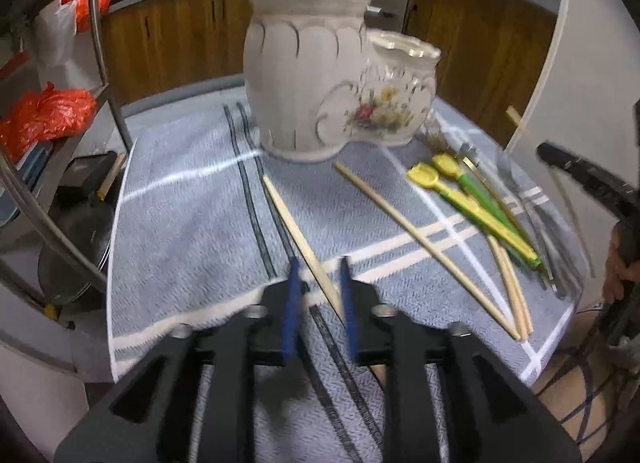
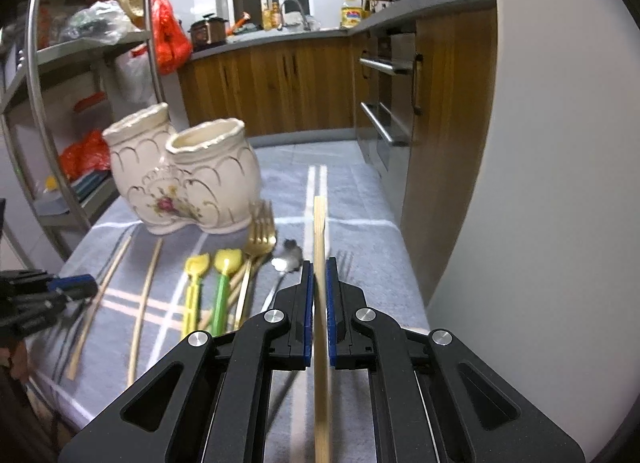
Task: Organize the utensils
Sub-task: 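Close the left tool on a wooden chopstick while the right tool grasps another chopstick, then lift both held chopsticks and carry them above the ceramic holder, then lower both chopsticks into the holder cups and open both tools, then grasp another wooden chopstick with the left tool while the right tool grasps the gold fork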
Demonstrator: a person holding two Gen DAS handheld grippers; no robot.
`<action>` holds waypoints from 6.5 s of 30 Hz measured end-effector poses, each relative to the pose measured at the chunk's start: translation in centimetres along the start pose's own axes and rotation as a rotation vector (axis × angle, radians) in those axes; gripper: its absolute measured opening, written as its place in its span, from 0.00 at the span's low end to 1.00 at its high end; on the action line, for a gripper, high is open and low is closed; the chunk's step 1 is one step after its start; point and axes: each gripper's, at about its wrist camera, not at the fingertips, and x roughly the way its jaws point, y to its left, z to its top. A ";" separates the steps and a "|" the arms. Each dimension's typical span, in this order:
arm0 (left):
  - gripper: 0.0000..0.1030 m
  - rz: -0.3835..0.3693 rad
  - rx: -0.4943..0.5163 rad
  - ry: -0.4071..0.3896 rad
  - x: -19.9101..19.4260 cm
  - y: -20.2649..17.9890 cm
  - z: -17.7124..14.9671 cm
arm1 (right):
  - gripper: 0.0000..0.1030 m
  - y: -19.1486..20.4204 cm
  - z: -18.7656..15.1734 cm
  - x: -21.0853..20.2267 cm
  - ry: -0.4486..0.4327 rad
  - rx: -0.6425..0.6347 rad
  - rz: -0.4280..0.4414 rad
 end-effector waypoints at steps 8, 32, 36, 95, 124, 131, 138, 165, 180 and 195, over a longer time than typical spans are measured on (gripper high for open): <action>0.07 0.048 0.045 -0.006 0.5 -1.1 0.4 | 0.06 2.5 2.2 -2.0 -0.098 -0.048 0.106; 0.05 -0.188 0.160 -0.526 -10.2 1.3 6.2 | 0.06 4.8 13.3 0.1 -0.353 0.063 0.291; 0.05 -0.291 0.077 -0.636 -9.2 3.1 10.2 | 0.06 4.8 15.1 1.8 -0.395 0.121 0.322; 0.00 -0.346 -0.082 -0.671 0.0 5.8 13.8 | 0.06 5.3 14.0 9.2 -0.433 0.197 0.219; 0.00 -0.256 0.009 -0.638 -4.3 2.9 12.0 | 0.47 4.7 14.2 3.2 -0.357 0.134 0.226; 0.07 -0.178 0.058 -0.613 -7.2 0.6 9.7 | 0.74 3.2 11.8 -1.0 -0.363 0.140 0.234; 0.55 -0.124 0.055 -0.570 -8.1 -0.3 6.4 | 0.89 3.5 8.8 -3.2 -0.341 0.062 0.205; 0.94 -0.007 0.061 -0.295 -4.4 -4.3 0.8 | 0.95 -1.7 3.1 -1.2 -0.096 0.125 0.032; 0.94 0.015 0.072 -0.126 -0.1 -6.4 0.0 | 0.43 2.0 1.4 3.8 0.146 -0.007 0.143; 0.42 0.021 0.098 -0.035 1.8 -8.9 0.4 | 0.20 3.9 0.8 7.2 0.274 -0.073 0.151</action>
